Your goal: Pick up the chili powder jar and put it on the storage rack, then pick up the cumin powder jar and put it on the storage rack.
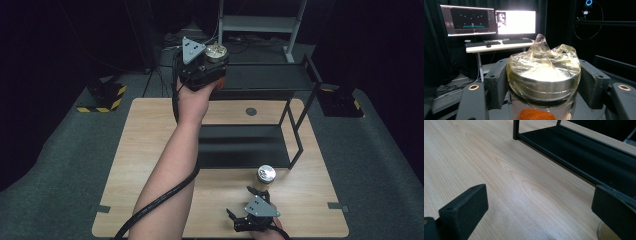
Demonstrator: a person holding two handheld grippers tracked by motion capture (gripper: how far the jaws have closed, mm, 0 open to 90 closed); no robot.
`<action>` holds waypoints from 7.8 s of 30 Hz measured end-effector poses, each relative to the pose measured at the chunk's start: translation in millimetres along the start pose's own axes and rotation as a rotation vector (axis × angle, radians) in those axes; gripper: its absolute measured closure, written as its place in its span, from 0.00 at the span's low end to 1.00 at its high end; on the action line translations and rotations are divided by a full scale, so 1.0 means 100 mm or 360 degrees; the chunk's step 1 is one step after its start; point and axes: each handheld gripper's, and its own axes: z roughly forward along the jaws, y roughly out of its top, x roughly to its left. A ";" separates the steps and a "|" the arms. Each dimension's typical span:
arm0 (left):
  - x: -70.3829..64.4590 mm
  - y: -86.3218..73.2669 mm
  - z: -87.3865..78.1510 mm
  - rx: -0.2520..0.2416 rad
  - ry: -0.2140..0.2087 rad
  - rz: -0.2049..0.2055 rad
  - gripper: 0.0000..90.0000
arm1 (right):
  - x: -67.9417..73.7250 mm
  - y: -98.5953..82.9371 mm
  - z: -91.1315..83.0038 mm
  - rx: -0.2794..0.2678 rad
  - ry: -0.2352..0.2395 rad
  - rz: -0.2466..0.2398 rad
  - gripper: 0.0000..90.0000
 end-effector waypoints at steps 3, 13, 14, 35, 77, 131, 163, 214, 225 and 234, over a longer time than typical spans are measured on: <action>-0.03 0.00 0.00 -0.0001 0.0017 -0.0015 0.30 | 0.00 0.00 0.00 0.0003 -0.0002 0.0001 0.00; -0.13 -0.01 -0.16 0.0019 0.0063 -0.0069 0.00 | 0.00 0.00 0.00 0.0003 0.0004 -0.0009 0.00; -0.13 -0.01 -0.16 0.0019 0.0063 -0.0069 0.00 | 0.00 0.00 0.00 -0.0001 0.0004 -0.0008 0.00; -0.22 -0.16 -0.80 -0.0018 0.0037 0.0062 0.00 | 0.03 0.02 0.01 0.0014 -0.0005 -0.0043 0.00; -0.36 -0.98 -1.38 0.0170 0.0016 0.0199 0.00 | 0.03 0.01 0.00 0.0010 -0.0005 -0.0032 0.00; -0.30 -2.61 -1.84 0.0768 0.0003 0.0394 0.00 | 0.07 0.00 0.00 -0.0002 -0.0024 -0.0081 0.00; -0.37 -2.63 -1.88 0.0772 -0.0026 0.0518 0.01 | 0.01 0.02 -0.26 -0.0217 -0.0027 -0.0059 0.00; -0.30 -2.62 -1.88 0.0756 -0.0074 0.0492 0.01 | -0.38 -0.07 -0.38 -0.0268 -0.0381 0.0169 0.00; -0.28 -2.63 -1.89 0.0744 -0.0075 0.0460 0.01 | -0.48 -0.12 -0.27 -0.0263 -0.0369 0.0273 0.00; -0.27 -2.63 -1.90 0.0738 -0.0074 0.0448 0.01 | -0.61 -0.23 -0.23 -0.0283 -0.0335 0.0395 0.11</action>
